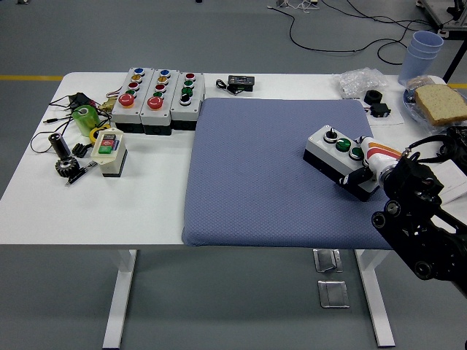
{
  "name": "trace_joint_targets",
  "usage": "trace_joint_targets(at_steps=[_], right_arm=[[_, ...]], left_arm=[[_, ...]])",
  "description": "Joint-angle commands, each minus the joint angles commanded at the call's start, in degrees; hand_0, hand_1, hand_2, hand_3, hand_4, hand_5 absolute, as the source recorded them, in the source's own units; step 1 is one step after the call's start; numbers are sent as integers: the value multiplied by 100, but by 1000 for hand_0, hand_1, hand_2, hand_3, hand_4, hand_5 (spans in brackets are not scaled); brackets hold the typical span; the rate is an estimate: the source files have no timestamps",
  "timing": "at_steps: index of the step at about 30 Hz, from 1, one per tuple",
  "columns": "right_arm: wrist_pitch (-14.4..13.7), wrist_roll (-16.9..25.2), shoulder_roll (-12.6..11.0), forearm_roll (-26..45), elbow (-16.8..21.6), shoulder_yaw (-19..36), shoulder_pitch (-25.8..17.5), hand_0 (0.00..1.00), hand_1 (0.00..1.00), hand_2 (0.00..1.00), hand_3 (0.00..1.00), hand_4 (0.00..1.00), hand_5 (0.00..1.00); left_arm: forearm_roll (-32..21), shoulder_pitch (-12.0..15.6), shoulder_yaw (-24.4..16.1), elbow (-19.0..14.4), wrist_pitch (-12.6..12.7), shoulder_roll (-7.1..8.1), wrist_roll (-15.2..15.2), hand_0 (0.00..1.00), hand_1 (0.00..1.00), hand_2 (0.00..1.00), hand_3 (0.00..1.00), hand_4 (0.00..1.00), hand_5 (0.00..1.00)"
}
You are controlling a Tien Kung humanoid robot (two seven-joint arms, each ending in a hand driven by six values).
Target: Pick up the button,place it on the desk,press the button,press the button
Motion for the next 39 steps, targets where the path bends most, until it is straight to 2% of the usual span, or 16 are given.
trace_joint_targets(at_steps=[4,5,8,10,11,15,17,19,23,24,28,30,33,34,35,39], right_arm=[[-82,-8,-46,-119,48,-42,-2,376,403,598,807,955,176],[-107,13,-75,-117,95,-51,-8,202,283,487,661,905,179],[-214,49,-152,-57,228,-97,-26,202,283,487,661,905,179],[-391,123,-237,-55,370,-150,-43,202,283,487,661,905,179],[-493,198,-291,-23,453,-186,-50,102,166,412,568,783,233],[-754,633,-538,27,798,-349,-69,102,166,412,568,783,233],[-796,765,-616,-32,921,-386,-85,59,138,387,532,780,253],[-828,949,-734,-135,1171,-420,-137,59,138,387,532,780,253],[-761,1516,-898,-121,1518,-520,-191,60,121,366,517,781,263],[-729,1814,-995,-78,1665,-667,-191,60,121,366,517,781,263],[-710,2538,-1138,109,1779,-1005,-128,60,121,366,517,781,263],[-660,2745,-1167,141,1780,-1146,-88,57,114,360,514,781,263],[-559,2839,-1176,162,1769,-1382,-24,57,114,360,514,781,263],[-512,2806,-1156,120,1749,-1519,15,57,114,360,514,781,263],[-497,2783,-1143,107,1729,-1614,44,109,132,369,522,788,257],[-344,2663,-1087,99,1595,-1876,164,109,132,369,522,788,257]], left_arm=[[12,-4,-13,0,-6,-1,1,653,637,637,556,327,849],[14,-5,-12,0,-7,-1,0,652,636,635,556,327,849],[13,-4,-19,0,-6,-3,2,652,636,635,556,327,849],[31,0,-27,0,-7,-7,2,652,636,635,556,327,849],[40,4,-33,0,-8,-9,4,652,637,637,556,327,850],[69,21,-48,0,-10,-13,8,652,637,637,556,327,850],[83,27,-49,0,-13,-13,8,651,636,636,556,330,854],[100,42,-55,0,-16,-12,9,651,636,636,556,330,854],[126,63,-66,0,-19,-16,12,652,636,636,555,328,851],[147,73,-70,0,-23,-17,13,652,636,636,555,328,851],[165,96,-60,0,-27,-22,16,652,636,636,555,328,851],[171,104,-58,0,-27,-23,16,652,636,640,555,328,847],[175,118,-51,0,-25,-24,16,652,636,640,555,328,847],[175,121,-41,0,-26,-25,16,652,636,640,555,328,847],[171,121,-36,0,-24,-25,16,652,636,640,555,325,846],[153,112,-26,0,-20,-21,10,652,636,640,555,325,846]])
